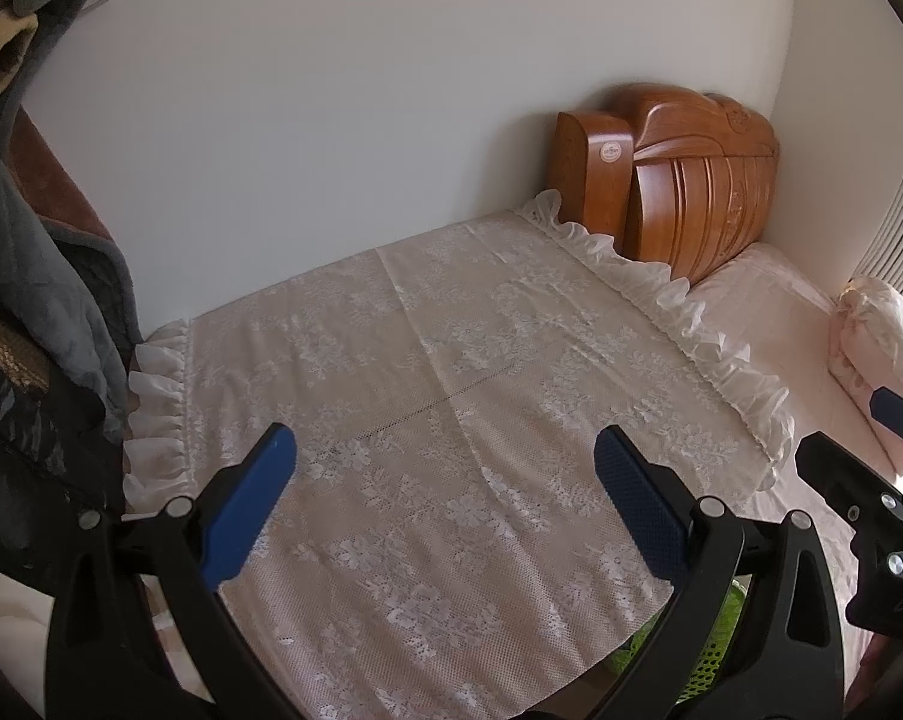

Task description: Collect trash

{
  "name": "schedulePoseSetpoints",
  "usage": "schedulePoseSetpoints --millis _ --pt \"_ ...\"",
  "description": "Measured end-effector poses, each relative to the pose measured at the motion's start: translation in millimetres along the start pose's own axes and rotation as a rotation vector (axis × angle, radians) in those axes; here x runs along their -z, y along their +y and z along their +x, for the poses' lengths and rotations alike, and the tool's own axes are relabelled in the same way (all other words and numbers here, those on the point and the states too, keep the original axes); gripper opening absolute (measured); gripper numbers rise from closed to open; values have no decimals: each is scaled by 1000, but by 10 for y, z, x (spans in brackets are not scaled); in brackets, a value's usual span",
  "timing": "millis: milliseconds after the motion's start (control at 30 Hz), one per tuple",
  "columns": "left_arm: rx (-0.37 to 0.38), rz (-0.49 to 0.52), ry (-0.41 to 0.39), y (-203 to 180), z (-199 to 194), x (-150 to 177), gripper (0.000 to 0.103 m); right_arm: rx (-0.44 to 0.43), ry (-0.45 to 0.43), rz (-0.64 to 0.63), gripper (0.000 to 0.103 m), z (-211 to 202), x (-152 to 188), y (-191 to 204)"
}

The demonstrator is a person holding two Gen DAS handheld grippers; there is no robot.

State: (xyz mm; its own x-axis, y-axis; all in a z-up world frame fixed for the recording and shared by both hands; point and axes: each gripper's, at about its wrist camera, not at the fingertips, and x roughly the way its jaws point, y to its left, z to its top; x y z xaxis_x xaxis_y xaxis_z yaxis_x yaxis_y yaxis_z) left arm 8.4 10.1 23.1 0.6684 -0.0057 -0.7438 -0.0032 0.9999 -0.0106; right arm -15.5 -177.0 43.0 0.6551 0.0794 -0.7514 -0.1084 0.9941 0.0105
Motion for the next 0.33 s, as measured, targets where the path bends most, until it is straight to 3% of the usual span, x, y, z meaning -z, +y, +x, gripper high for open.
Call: schedulePoseSetpoints --millis 333 --pt "7 -20 29 29 34 -20 95 -3 5 -6 101 5 47 10"
